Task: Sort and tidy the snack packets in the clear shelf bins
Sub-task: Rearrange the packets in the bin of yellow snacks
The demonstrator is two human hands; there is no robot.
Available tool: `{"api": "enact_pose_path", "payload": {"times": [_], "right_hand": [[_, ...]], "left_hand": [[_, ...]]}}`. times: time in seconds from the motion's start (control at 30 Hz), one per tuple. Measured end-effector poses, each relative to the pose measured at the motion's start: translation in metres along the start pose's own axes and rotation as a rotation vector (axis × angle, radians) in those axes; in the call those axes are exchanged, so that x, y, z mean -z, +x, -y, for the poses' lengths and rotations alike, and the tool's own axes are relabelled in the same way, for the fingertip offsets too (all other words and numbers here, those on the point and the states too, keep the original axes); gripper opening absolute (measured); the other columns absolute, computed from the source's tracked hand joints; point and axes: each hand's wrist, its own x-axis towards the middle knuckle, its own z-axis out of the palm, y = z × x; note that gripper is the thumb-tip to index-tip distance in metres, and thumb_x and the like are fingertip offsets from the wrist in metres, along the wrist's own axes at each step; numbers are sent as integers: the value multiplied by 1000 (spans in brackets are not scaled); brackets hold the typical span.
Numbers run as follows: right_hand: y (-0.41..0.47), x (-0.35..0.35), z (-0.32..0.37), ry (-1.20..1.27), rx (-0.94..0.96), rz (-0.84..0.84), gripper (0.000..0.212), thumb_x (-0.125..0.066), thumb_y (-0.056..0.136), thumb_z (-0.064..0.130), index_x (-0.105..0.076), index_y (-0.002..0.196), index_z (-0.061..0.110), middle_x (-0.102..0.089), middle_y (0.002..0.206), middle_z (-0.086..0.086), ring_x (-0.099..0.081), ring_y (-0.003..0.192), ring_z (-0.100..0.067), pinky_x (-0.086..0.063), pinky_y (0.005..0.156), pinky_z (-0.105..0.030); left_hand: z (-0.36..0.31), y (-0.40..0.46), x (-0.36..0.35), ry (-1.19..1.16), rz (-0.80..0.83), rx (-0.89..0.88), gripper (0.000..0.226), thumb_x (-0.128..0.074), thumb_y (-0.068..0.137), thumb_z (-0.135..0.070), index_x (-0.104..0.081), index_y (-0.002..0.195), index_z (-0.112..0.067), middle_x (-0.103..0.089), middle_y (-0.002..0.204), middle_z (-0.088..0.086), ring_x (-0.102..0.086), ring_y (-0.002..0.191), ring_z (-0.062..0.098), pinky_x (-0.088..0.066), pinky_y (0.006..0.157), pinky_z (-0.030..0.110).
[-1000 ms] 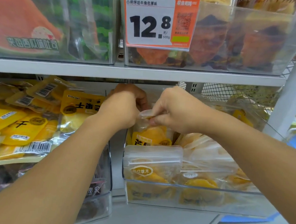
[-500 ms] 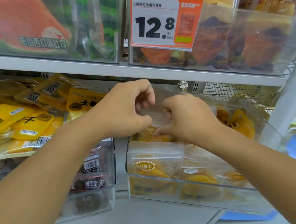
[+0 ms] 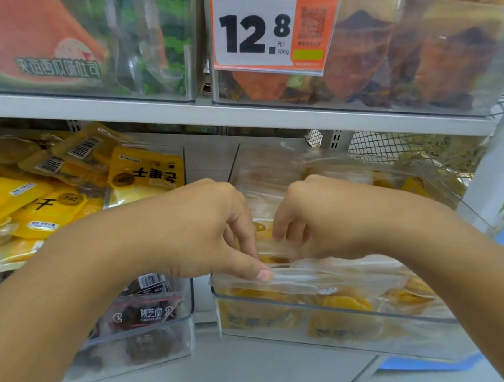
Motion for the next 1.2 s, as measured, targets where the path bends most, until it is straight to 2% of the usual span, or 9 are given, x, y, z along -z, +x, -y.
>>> {"api": "enact_pose_path", "payload": {"times": [0.13, 0.3, 0.4, 0.47, 0.7, 0.8, 0.97, 1.1, 1.2], "right_hand": [[13, -6, 1, -155, -47, 139, 10, -64, 91, 20, -71, 87, 16, -70, 81, -2, -66, 77, -23, -59, 73, -40], [12, 1, -6, -133, -49, 230, 25, -58, 86, 5, -70, 95, 25, -69, 87, 9, -65, 80, -17, -57, 71, -33], [13, -2, -11, -91, 10, 126, 22, -58, 81, -3, -60, 70, 16, -58, 63, 7, -53, 62, -18, -46, 56, -30], [13, -3, -12, 13, 43, 40, 32, -70, 81, 0, -61, 62, 24, -59, 58, 13, -57, 58, -1, -46, 58, -23], [12, -19, -17, 300, 119, -265, 24, -77, 81, 1, -81, 95, 21, -76, 82, 12, -67, 77, 10, -49, 73, -6], [13, -10, -17, 373, 88, -116, 37, -69, 82, -6, -79, 105, 22, -74, 84, 12, -66, 76, 6, -53, 74, -15], [21, 6, -16, 651, 60, 345, 30, -51, 93, 0, -73, 111, 6, -66, 75, 8, -53, 71, -20, -51, 74, -36], [29, 7, -10, 489, 37, 330, 20, -57, 101, 23, -76, 104, 17, -55, 52, 22, -53, 59, -14, -53, 66, -30], [38, 5, -2, 231, 81, 257, 12, -66, 95, 25, -76, 93, 32, -65, 69, 20, -72, 76, -23, -61, 75, -39]], "left_hand": [[0, 1, 1, 37, 1, 15, 21, -74, 64, -67, -77, 75, -50, -73, 94, -16, -65, 88, -6, -52, 75, 23], [6, 0, 3, 26, -17, -13, 38, -62, 60, -76, -78, 75, -45, -75, 94, -14, -68, 85, -2, -57, 82, 31], [10, -2, 4, 47, -11, -38, 32, -65, 74, -69, -78, 81, -41, -74, 82, -14, -67, 77, 4, -57, 73, 30], [8, -3, 4, 103, 25, -43, 27, -64, 82, -63, -79, 85, -41, -68, 67, -23, -60, 66, -3, -46, 56, 13], [0, -4, 5, 198, 125, 8, 38, -52, 86, -68, -76, 97, -40, -73, 85, -16, -54, 57, -7, -35, 52, 10], [-2, -5, 3, 137, 184, 37, 52, -49, 67, -82, -69, 96, -43, -70, 93, -16, -57, 67, -6, -44, 65, 23], [-1, -1, -1, 280, 160, -3, 15, -65, 90, -54, -65, 99, -42, -66, 94, -19, -57, 85, 0, -49, 79, 29], [-1, 0, -3, 295, 144, 2, 23, -65, 94, -45, -55, 74, -42, -56, 70, -19, -48, 64, 4, -39, 62, 28], [-4, -1, -2, 316, 119, -1, 28, -67, 94, -42, -53, 69, -41, -55, 75, -10, -52, 73, 8, -43, 65, 28]]}}
